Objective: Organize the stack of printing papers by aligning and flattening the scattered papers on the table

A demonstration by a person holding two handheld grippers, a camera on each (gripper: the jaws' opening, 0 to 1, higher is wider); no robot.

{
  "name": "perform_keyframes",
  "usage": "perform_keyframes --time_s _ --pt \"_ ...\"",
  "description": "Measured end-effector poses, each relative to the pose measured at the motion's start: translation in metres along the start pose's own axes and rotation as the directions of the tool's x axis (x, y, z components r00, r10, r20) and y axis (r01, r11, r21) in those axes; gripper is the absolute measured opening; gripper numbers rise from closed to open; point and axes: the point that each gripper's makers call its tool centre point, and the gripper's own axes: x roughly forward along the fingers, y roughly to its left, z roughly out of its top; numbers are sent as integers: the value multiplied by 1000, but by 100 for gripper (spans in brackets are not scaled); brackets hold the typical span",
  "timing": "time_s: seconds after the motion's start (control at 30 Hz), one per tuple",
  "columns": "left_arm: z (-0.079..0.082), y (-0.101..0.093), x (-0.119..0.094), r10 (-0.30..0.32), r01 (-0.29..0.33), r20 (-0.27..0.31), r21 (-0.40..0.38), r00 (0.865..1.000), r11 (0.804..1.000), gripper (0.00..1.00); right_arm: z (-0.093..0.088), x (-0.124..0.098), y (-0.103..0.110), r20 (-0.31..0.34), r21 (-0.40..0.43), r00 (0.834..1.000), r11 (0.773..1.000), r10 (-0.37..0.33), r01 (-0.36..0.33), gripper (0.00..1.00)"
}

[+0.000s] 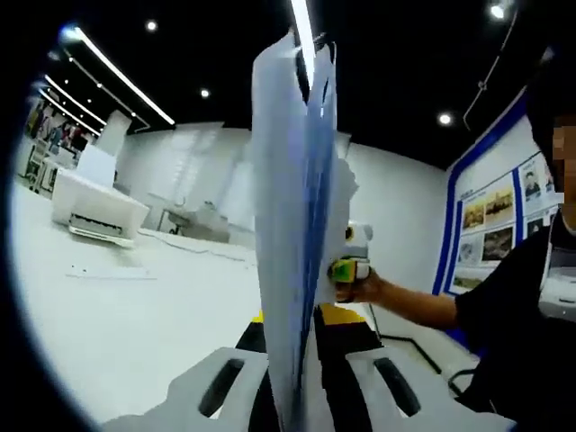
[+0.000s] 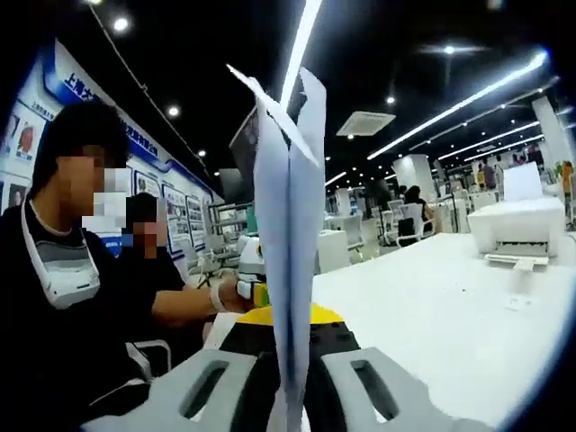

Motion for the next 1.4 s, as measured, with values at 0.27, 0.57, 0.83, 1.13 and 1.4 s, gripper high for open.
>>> perform_keyframes --time_s 0.27,0.57,0.83,1.13,1.4 --pt "7 4 2 3 -2 78 -16 997 1000 6 3 -2 -4 8 -4 1000 1000 -16 16 0" --pt "35 -5 -10 -41 36 72 63 997 997 32 55 -26 11 -432 -212 892 976 -131 40 0" --pt "24 -16 -17 -65 73 -52 181 997 981 28 53 -27 24 -784 -266 591 963 -192 -40 0" --pt "11 -6 -45 -42 39 24 113 999 993 36 52 -24 41 -822 -284 537 953 -188 -103 0" --pt "33 -7 -39 -18 11 38 168 999 986 59 29 -36 34 -894 -315 368 942 -255 -113 0"
